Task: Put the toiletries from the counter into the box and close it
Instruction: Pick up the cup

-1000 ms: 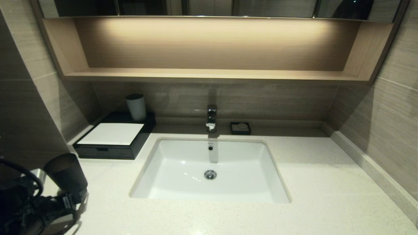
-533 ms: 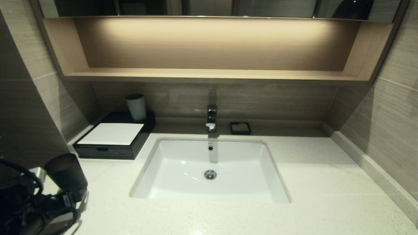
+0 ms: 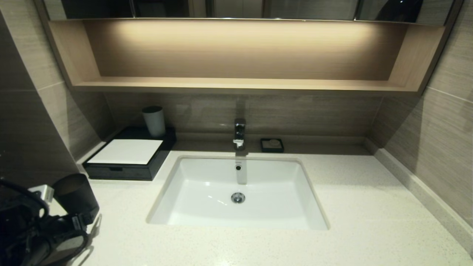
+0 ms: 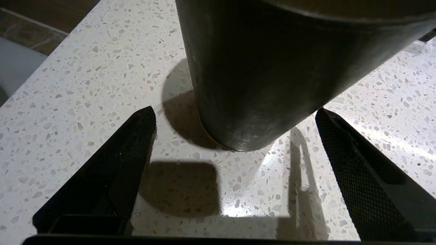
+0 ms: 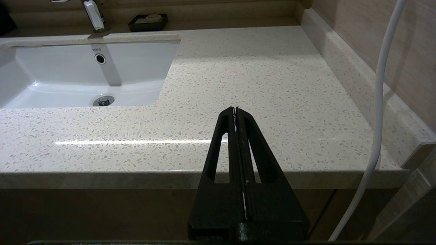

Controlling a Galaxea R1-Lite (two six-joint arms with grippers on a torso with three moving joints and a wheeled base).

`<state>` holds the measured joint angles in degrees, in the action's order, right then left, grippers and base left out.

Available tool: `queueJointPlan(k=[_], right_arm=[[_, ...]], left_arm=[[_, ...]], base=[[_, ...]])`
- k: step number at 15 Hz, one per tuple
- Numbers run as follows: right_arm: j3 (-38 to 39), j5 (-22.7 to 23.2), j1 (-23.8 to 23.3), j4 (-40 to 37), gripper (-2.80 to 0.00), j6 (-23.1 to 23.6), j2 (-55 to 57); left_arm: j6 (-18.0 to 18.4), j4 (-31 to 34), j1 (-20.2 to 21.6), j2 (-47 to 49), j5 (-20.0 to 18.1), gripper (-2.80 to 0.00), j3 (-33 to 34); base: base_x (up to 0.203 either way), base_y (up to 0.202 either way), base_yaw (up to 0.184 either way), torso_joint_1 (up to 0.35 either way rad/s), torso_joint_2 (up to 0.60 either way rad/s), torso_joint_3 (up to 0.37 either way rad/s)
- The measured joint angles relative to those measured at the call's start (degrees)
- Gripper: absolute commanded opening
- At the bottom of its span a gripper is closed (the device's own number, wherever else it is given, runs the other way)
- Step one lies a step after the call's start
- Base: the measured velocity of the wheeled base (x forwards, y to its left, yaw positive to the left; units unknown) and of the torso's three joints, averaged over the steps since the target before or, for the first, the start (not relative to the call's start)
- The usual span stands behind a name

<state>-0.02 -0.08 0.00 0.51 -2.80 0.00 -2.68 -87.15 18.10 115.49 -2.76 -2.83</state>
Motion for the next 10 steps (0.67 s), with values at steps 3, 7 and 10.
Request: queueJointPlan(k=[3, 7, 10], right_arm=[[0.00, 0.01, 0.00, -0.02, -2.80, 0.02, 0.00], [0.00, -0.02, 0.00, 0.00, -2.80, 0.02, 0.00], [0.02, -0.01, 0.00, 0.00, -2.80, 0.02, 0.00]], left_arm=[[0.56, 0.00, -0.17, 0.24, 0.09, 0.00, -0.96], [0.81, 0.00, -0.59, 0.51, 0.16, 0.00, -1.91], [0.75, 0.00, -0.80, 0.60, 0.20, 0.00, -2.90]], base=[[0.000, 0.000, 0.000, 0.000, 0.00, 0.000], [0.000, 0.000, 0.000, 0.000, 0.00, 0.000], [0.000, 0.000, 0.000, 0.000, 0.00, 0.000]])
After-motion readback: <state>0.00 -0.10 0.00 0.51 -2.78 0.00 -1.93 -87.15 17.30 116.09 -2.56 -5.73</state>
